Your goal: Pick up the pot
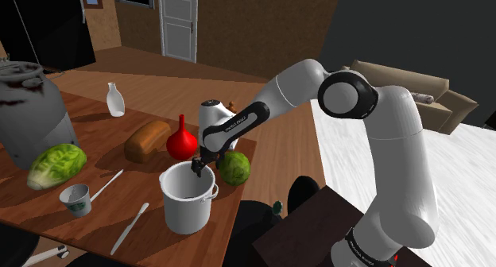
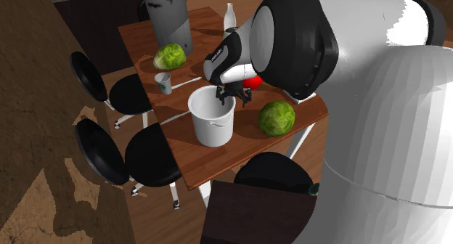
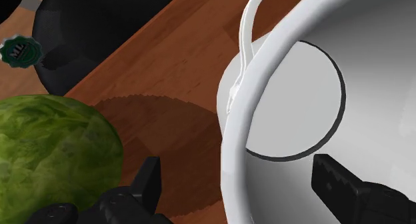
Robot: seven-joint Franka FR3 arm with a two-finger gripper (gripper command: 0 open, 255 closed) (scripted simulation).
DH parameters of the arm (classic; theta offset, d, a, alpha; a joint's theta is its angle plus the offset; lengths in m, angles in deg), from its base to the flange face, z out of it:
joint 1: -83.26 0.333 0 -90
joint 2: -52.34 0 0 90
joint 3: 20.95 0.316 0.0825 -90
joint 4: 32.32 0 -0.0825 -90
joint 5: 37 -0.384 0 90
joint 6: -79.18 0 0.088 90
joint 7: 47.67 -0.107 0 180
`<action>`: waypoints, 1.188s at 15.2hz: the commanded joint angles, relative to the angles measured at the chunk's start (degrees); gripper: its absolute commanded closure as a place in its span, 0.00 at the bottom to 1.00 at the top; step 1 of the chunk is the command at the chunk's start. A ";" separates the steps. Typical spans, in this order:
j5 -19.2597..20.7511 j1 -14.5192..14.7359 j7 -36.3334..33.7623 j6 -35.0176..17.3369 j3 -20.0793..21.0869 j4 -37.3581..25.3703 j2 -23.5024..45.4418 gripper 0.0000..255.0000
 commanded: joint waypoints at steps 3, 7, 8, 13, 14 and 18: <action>0.32 0.20 -0.22 -1.41 -0.26 0.01 1.38 0.00; 0.33 0.26 -0.31 -1.43 -0.25 0.10 1.31 1.00; 0.33 0.26 -0.31 -1.45 -0.25 0.12 1.31 1.00; 0.32 0.20 -0.22 -1.41 -0.27 0.01 1.38 1.00; 0.19 0.12 -0.14 -0.92 -0.16 0.12 0.78 1.00; -0.31 -0.19 0.16 1.08 0.27 0.43 -1.55 1.00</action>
